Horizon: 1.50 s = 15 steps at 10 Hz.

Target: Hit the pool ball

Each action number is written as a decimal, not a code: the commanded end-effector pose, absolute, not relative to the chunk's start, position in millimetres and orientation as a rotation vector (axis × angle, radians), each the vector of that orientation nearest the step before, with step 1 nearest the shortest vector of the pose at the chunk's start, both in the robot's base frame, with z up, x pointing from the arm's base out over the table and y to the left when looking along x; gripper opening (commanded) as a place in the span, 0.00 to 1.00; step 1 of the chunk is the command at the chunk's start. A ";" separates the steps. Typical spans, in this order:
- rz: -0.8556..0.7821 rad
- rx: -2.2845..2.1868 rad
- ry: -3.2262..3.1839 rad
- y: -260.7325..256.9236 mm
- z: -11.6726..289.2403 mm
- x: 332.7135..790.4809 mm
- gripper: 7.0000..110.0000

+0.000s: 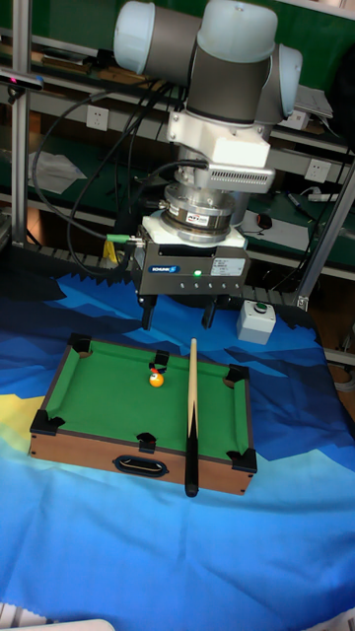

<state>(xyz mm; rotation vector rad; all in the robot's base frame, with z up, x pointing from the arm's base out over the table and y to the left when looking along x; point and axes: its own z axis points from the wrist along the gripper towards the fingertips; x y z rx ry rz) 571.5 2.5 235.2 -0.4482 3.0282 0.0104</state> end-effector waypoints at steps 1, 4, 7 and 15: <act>0.038 -0.330 3.024 5.9 238.1 582.0 0.79; 0.051 -0.255 3.045 13.4 239.6 599.1 0.79; -0.016 -0.274 3.075 19.6 241.4 612.3 0.79; 0.045 -0.290 3.130 74.1 257.9 652.3 0.79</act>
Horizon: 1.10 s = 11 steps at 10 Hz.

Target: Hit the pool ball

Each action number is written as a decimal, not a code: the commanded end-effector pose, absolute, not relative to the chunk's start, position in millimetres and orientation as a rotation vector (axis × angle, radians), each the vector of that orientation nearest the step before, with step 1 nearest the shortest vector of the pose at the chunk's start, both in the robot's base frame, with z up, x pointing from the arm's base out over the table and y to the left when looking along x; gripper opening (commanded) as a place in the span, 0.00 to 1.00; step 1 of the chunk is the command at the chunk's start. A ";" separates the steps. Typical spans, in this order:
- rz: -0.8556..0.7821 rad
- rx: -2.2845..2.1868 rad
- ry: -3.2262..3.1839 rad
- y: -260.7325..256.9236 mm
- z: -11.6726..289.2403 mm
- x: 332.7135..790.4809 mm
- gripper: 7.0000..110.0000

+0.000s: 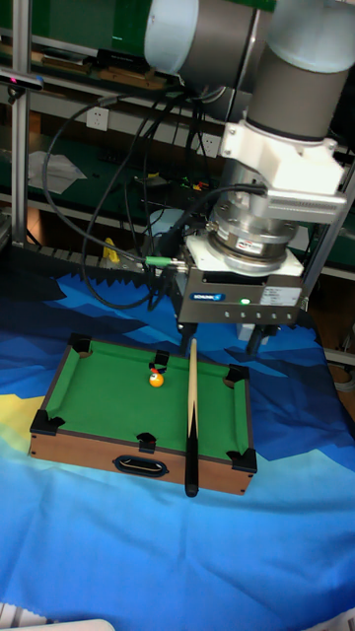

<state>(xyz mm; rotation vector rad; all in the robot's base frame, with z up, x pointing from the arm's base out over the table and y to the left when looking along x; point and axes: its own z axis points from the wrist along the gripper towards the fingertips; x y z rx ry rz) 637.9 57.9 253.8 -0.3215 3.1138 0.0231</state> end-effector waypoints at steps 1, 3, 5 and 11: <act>0.048 -0.218 3.138 73.9 256.3 659.4 0.79; 0.041 -0.067 3.152 67.3 248.5 668.3 0.79; 0.006 -0.059 3.145 58.7 236.4 671.8 0.79; -0.058 -0.117 3.163 48.0 232.2 667.1 0.79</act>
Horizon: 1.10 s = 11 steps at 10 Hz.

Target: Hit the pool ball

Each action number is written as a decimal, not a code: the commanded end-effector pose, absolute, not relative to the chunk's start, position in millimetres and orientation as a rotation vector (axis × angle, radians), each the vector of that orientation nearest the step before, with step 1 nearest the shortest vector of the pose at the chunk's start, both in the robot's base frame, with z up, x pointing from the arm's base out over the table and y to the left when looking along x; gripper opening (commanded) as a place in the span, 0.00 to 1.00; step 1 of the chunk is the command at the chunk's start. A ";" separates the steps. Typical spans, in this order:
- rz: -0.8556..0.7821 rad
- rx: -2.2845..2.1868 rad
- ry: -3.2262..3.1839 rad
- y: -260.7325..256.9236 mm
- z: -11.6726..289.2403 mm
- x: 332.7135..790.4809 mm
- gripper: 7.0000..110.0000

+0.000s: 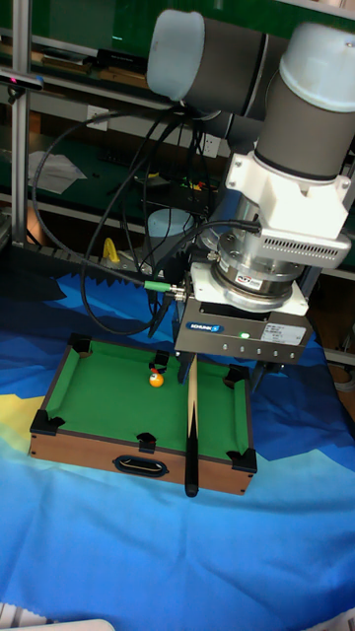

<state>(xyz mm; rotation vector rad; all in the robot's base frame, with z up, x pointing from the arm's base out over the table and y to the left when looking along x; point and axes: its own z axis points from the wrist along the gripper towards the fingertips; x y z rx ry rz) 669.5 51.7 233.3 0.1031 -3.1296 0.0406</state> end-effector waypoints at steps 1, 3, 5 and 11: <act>0.070 0.120 -3.094 45.7 232.4 662.1 0.79; 0.055 0.152 -3.073 47.6 232.6 657.1 0.79; 0.025 0.185 -3.067 52.2 232.6 655.9 0.79; -0.095 0.251 -3.110 72.1 232.5 666.6 0.79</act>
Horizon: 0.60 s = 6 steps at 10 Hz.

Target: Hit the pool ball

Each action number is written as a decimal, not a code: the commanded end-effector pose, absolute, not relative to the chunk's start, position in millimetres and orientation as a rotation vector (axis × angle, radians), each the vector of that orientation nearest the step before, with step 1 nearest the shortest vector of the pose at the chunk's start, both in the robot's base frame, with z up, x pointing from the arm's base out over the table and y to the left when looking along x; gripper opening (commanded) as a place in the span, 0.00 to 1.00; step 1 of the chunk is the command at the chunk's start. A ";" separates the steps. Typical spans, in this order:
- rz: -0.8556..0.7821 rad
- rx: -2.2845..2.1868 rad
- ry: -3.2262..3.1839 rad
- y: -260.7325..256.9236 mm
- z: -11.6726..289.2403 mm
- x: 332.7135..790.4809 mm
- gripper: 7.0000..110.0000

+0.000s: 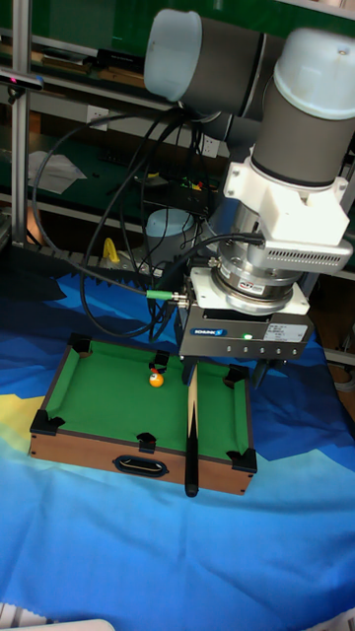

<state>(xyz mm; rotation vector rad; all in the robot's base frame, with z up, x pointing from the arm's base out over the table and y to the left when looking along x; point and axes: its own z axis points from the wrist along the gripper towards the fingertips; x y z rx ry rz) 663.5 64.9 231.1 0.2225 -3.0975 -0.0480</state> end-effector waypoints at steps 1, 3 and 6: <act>-0.104 0.251 -3.112 73.6 232.5 666.9 0.79; -0.107 0.260 -3.110 74.0 232.6 666.5 0.79; -0.076 0.236 -3.108 75.4 217.4 671.9 0.79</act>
